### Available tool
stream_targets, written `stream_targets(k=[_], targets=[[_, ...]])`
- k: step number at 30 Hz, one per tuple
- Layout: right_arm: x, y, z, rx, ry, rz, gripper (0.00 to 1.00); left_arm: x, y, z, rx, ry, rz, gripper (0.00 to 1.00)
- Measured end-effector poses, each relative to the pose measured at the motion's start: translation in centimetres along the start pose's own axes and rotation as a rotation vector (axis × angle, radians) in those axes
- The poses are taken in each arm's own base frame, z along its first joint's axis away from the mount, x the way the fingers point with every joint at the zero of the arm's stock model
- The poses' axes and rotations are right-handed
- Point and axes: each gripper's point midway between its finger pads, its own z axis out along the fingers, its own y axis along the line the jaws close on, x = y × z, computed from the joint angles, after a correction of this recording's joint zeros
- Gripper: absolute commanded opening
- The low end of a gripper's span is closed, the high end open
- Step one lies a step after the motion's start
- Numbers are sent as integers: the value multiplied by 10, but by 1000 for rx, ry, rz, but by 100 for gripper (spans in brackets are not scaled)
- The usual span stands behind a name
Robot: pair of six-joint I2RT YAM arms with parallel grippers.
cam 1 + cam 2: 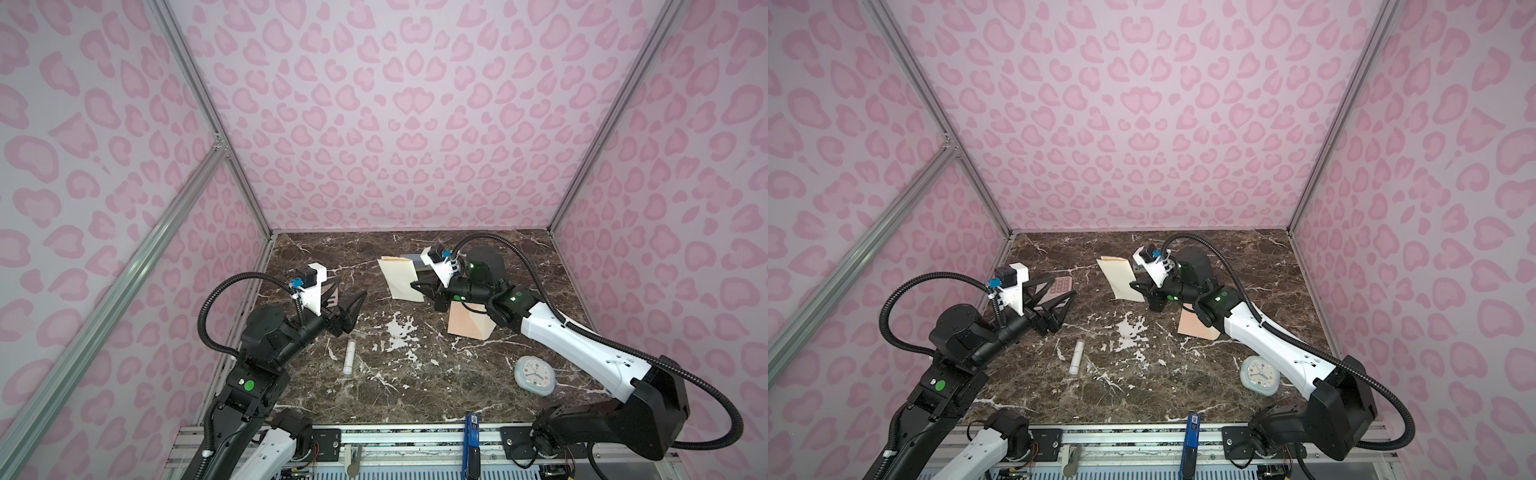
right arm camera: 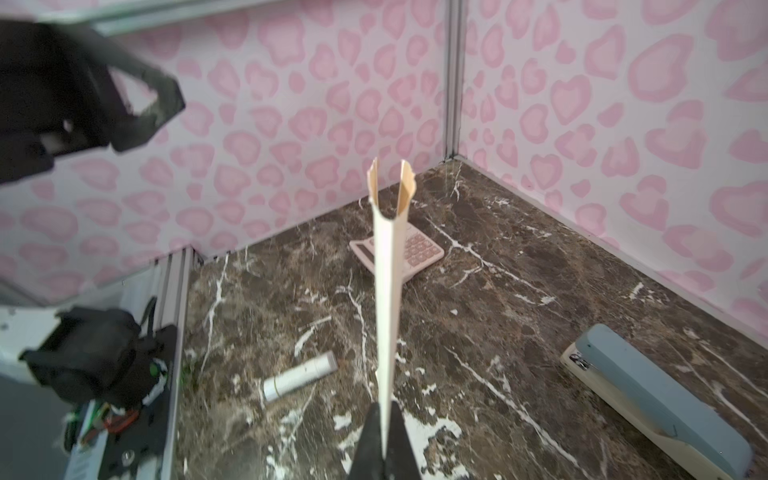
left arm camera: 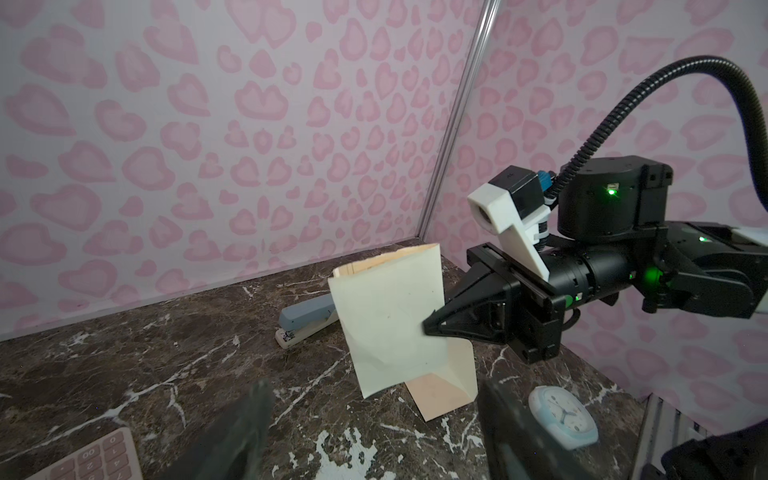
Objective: Place the letter into the envelope and seal it
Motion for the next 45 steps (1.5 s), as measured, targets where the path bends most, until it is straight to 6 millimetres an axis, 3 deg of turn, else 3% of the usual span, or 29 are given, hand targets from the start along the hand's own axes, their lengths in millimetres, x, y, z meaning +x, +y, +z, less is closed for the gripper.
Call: stream_targets(k=[6, 16, 26, 38, 45], targets=[[33, 18, -9, -3, 157, -232, 0, 19, -24, 9, 130, 67, 92, 85], [46, 40, -22, -23, 244, -461, 0, 63, -60, 28, 301, 192, 185, 89], [55, 51, -25, -48, 304, -516, 0, 79, -75, 35, 368, 232, 241, 85], [50, 71, -28, -124, 286, -524, 0, 91, -87, 38, 431, 269, 245, 70], [53, 80, -27, -158, 291, -516, 0, 98, -94, 41, 468, 294, 240, 46]])
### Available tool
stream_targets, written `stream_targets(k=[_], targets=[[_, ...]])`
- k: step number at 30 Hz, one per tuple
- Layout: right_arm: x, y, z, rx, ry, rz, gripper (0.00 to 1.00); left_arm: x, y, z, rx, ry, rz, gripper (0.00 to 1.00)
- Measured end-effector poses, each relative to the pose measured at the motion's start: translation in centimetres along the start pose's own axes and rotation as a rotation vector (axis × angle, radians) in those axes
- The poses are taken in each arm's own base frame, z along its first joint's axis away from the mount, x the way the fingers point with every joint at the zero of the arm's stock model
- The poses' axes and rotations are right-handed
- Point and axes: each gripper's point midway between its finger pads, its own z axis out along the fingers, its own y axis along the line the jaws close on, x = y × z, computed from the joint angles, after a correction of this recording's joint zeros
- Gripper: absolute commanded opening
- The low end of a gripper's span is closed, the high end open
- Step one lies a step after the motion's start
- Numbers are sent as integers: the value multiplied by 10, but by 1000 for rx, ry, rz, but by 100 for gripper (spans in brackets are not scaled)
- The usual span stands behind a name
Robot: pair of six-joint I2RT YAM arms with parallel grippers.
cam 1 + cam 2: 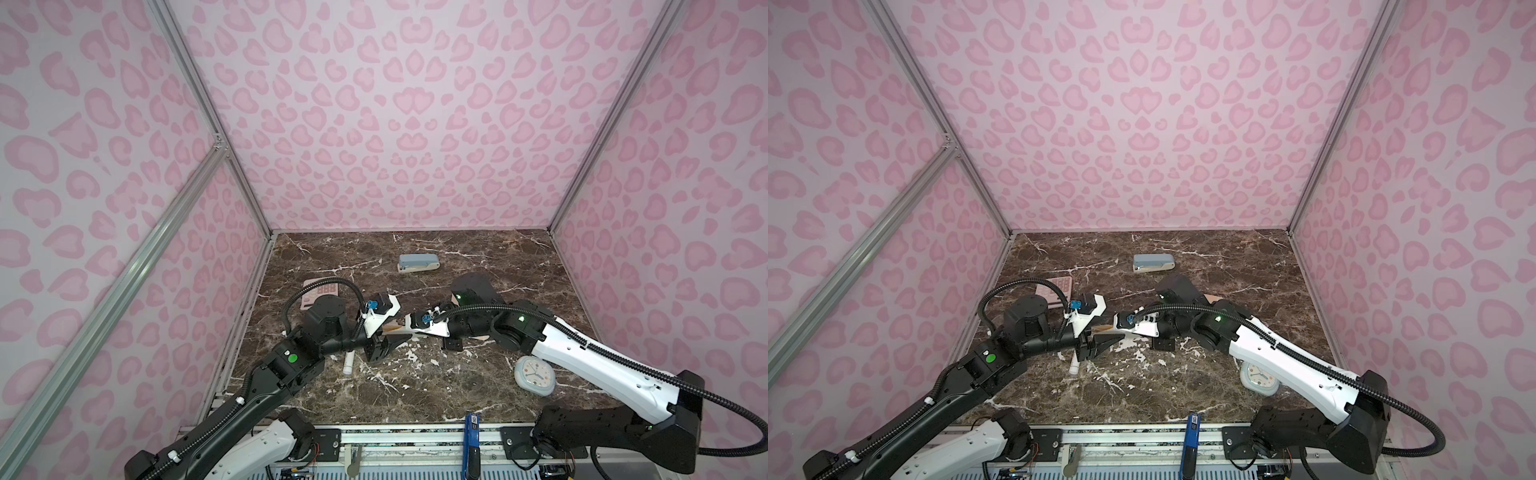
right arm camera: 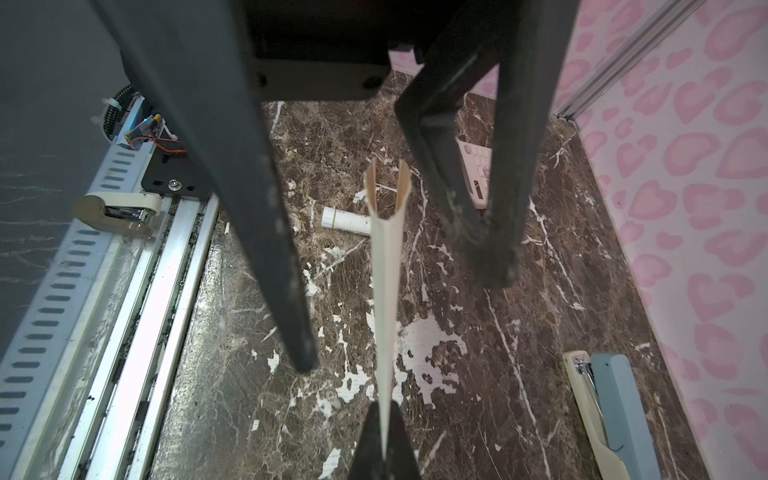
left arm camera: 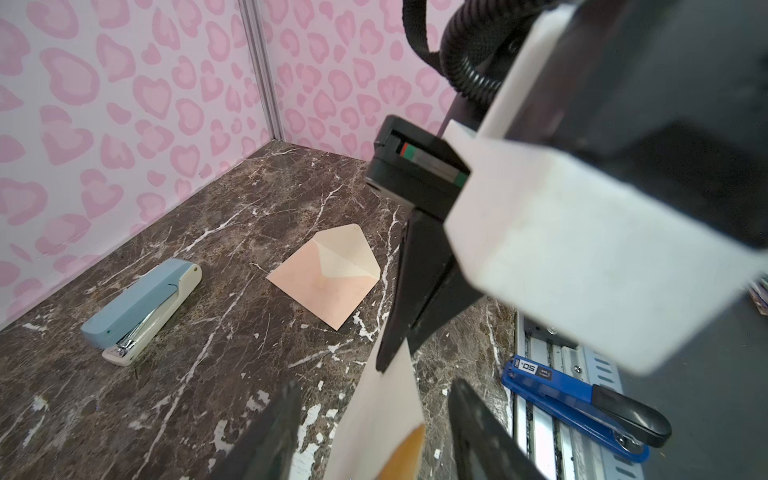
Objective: Place the letter into the envelope and seal it
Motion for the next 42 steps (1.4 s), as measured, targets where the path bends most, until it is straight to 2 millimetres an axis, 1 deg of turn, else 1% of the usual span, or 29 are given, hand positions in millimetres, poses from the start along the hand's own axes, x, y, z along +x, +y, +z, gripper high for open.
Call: stream_targets(k=[4, 8, 9, 11, 12, 15, 16, 17, 19, 20, 23, 26, 29, 35, 42], targets=[[1, 3, 1, -12, 7, 1, 0, -1, -3, 1, 14, -1, 6, 30], [3, 5, 1, -19, 15, 5, 0, -2, -5, 2, 27, -1, 7, 20], [4, 5, 1, -20, 16, 6, 0, -1, -5, 2, 30, 0, 6, 16], [4, 5, 2, -22, 18, 6, 0, -1, -7, 2, 38, 2, 5, 5], [4, 5, 2, -22, 18, 7, 0, 0, -7, 3, 41, 3, 6, 4], [5, 6, 2, -23, 20, 11, 0, 0, -9, 3, 47, 6, 11, 4], [5, 6, 2, -24, 19, 15, 5, 0, -9, 3, 47, 7, 10, 4], [6, 7, 2, -25, 17, 17, 17, 1, -9, 3, 48, 9, 10, 4], [7, 8, 2, -21, 13, 30, 33, 1, -8, 2, 37, 10, 13, 4], [7, 8, 1, -18, 9, 28, 37, 2, -6, 1, 22, 10, 19, 4], [5, 10, -4, -6, -19, 32, 43, 5, -3, -3, -8, 9, 25, 4], [1, 10, -9, -4, -68, 55, 43, 8, -2, -5, -27, 10, 32, 4], [-9, 7, -12, -13, -125, 80, 41, 11, -1, -4, -29, 16, 30, 4], [-27, 7, -7, -67, -185, 102, 38, 12, -4, -3, -19, 18, 31, 4], [-30, 8, -1, -94, -197, 117, 36, 9, -7, -2, -5, 8, 31, 4]])
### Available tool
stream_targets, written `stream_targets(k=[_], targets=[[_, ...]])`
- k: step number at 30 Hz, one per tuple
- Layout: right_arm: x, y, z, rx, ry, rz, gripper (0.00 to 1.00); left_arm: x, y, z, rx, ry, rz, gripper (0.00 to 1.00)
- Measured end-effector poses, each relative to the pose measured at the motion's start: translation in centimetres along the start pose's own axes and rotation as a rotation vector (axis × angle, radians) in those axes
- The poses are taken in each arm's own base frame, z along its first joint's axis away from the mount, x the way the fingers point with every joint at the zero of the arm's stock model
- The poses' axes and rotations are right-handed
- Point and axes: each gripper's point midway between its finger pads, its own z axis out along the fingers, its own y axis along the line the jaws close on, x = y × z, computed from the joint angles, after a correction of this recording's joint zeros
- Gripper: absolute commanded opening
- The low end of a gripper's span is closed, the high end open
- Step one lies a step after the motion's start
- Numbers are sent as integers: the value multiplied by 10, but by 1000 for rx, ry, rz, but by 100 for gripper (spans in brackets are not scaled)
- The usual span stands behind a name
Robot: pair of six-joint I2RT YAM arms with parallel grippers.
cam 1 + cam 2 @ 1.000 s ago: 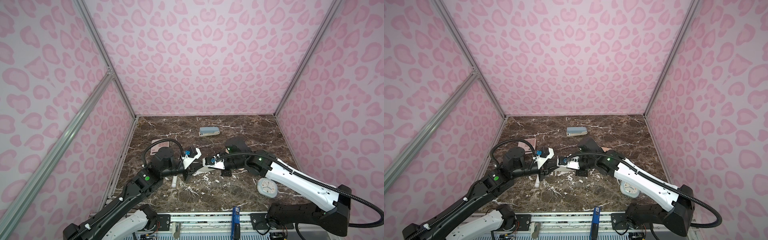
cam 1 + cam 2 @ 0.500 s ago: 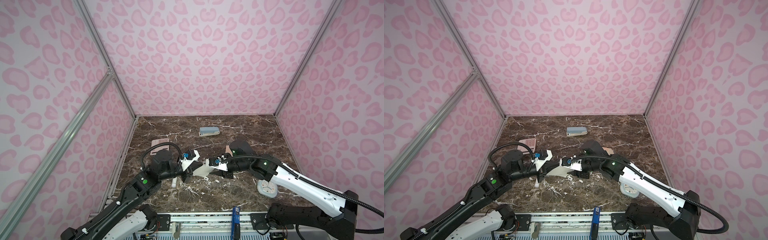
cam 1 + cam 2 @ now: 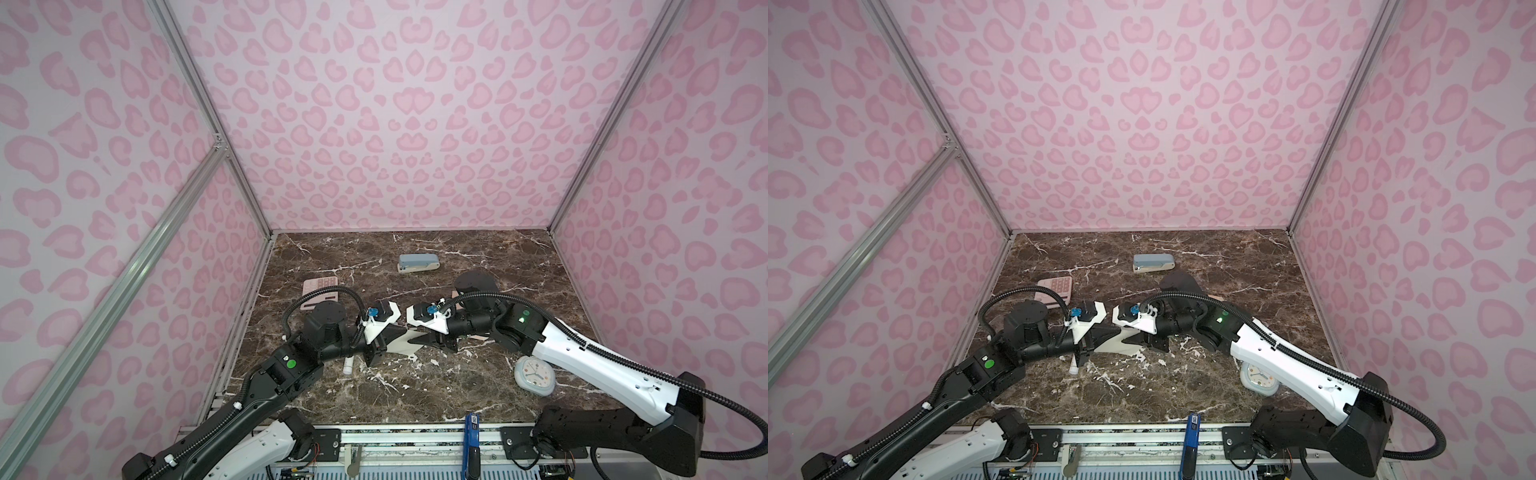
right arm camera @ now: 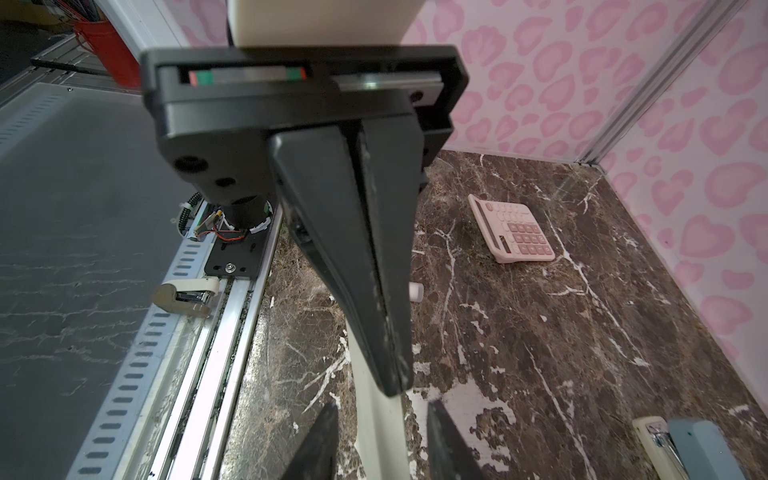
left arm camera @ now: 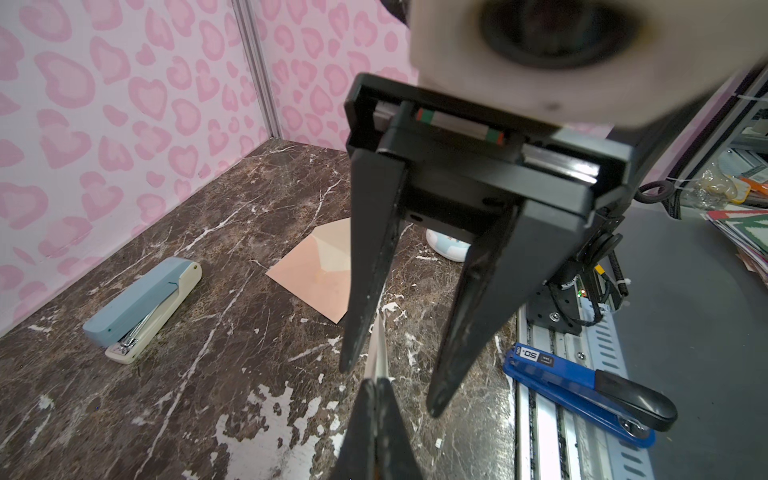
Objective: Place the letter into the envelope and seal it
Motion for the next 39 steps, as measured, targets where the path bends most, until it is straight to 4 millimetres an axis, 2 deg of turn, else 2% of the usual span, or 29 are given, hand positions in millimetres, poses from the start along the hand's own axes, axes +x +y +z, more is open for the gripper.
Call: stream_targets(k=[7, 13, 16, 19, 21, 23, 25, 28, 31, 39], targets=[[-5, -1, 3, -13, -14, 4, 25, 0, -3, 1, 9, 0, 2, 4], [-8, 1, 2, -31, -23, 12, 6, 1, -3, 0, 8, 2, 18, 4], [-3, 1, 3, -32, -4, 23, 0, 3, -2, -1, 0, 10, 4, 4], [-3, 2, 3, -34, -3, 24, 0, 3, -3, -1, 1, 11, 4, 4], [-3, 2, 4, -34, -2, 25, 5, 3, -3, -2, 0, 11, 4, 4], [-3, 2, 4, -34, -5, 24, 13, 2, -3, -3, 1, 7, 6, 4], [-2, 2, 4, -33, -5, 22, 14, 0, -6, -3, 9, 0, 9, 4], [0, 2, 4, -32, -2, 26, 11, -2, -7, -5, 12, -10, 14, 4], [0, 1, 4, -32, -4, 28, 1, -4, -7, -6, 12, -15, 17, 4], [1, 2, 5, -46, -6, 35, 0, -4, -7, -6, 10, -14, 16, 4]])
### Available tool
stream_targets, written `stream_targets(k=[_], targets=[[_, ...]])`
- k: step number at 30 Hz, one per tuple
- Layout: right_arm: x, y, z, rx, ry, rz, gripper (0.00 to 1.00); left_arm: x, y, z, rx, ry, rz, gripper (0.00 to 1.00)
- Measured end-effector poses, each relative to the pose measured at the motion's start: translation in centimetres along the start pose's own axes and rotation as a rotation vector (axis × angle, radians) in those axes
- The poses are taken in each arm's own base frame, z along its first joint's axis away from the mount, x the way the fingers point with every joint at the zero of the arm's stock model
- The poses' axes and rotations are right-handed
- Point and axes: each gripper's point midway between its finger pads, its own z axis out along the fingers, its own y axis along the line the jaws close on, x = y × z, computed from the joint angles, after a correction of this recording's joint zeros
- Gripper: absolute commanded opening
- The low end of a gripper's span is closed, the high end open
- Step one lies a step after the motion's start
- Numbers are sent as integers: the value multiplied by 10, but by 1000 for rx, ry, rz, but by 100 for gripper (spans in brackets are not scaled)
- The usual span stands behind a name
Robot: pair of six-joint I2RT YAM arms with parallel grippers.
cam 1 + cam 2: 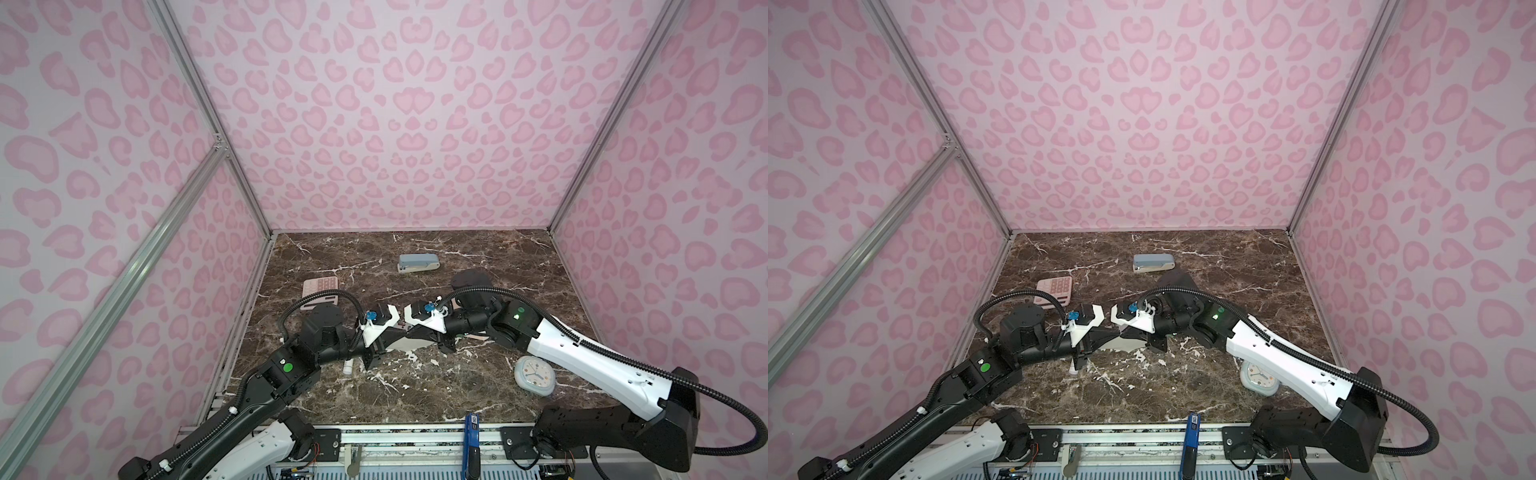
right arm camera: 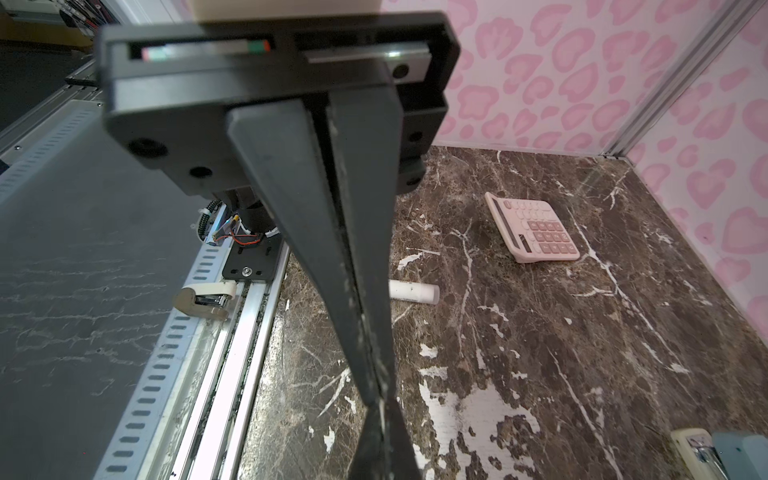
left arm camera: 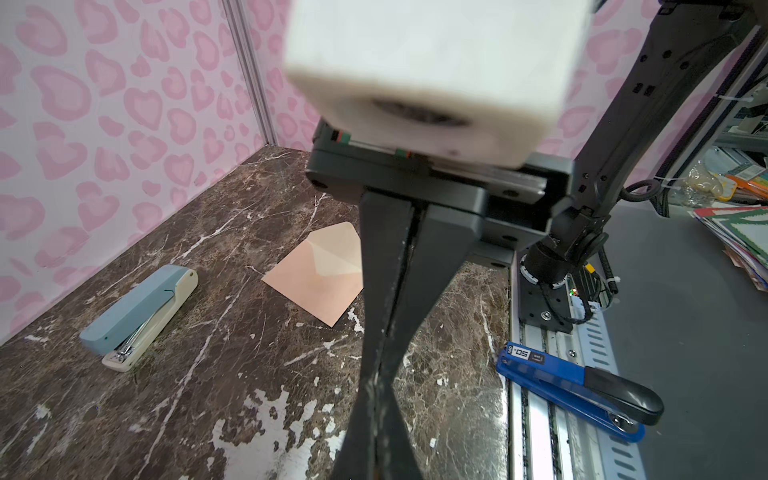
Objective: Place the letter into the envelope and seal it
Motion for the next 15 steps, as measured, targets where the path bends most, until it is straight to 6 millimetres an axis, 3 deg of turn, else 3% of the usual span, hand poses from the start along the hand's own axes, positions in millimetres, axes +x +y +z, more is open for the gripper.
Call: stream_targets(k=[2, 10, 12, 15], targets=[[0, 0, 0, 1, 0, -2, 4, -1, 0, -2, -6, -4, 3, 4], [2, -2, -1, 1, -2, -4, 0, -2, 3, -4, -29, -5, 16, 4], [2, -3, 0, 4, -3, -9, 14, -2, 4, -5, -35, -6, 17, 4], [16, -6, 1, 27, 44, 2, 11, -3, 7, -7, -59, -8, 20, 4]])
